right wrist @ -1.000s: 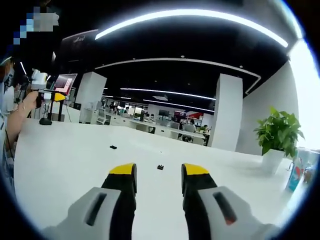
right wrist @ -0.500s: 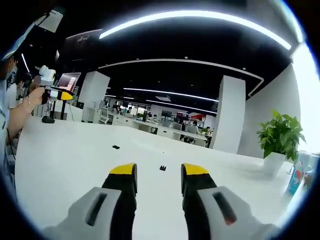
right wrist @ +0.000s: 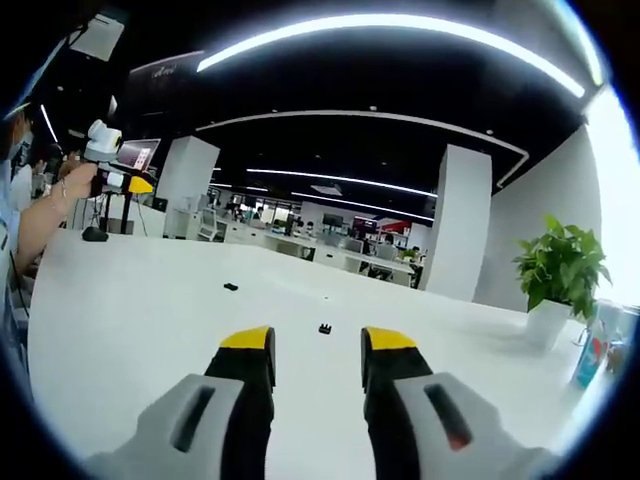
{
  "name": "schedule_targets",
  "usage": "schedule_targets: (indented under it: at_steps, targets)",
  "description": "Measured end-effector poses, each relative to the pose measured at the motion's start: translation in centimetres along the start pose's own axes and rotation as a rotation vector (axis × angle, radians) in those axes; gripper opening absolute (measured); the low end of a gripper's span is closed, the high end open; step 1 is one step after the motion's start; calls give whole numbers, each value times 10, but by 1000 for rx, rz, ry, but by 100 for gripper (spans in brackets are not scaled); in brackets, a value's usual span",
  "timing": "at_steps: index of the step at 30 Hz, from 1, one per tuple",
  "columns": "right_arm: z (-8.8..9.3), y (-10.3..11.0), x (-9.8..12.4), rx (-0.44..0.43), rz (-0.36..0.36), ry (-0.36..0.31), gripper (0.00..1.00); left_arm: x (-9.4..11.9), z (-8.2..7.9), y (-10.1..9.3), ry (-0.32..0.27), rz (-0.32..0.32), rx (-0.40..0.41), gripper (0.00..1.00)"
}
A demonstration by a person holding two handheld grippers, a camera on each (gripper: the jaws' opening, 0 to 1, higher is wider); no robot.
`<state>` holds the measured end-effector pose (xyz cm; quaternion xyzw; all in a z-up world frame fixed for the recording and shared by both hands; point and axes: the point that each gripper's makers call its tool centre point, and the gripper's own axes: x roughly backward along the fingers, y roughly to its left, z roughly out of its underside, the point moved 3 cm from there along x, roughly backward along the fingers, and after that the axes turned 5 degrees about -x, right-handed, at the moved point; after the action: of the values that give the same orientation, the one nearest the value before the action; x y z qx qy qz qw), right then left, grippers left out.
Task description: Snap the two parts of the plastic buckle together until the buckle closes and remains connected.
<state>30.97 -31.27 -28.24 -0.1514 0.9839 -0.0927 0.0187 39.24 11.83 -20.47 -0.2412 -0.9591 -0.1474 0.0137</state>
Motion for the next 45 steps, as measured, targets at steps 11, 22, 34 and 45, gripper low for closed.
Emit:
schedule_targets:
  at_steps: [11,22,34,45]
  targets:
    - [5,-3,-3,7,8,22,34,-18,-10,0,19,36,-19,57]
    - [7,-2,-4,15,6,35,34,-38,-11,-2,58,68,-30,57]
    - [6,3,-4,22,-12,36,34,-64,-11,-12,117,126,-66,59]
    - [7,6,-3,42,-21,44,34,-83,-7,-19,168,194,-75,58]
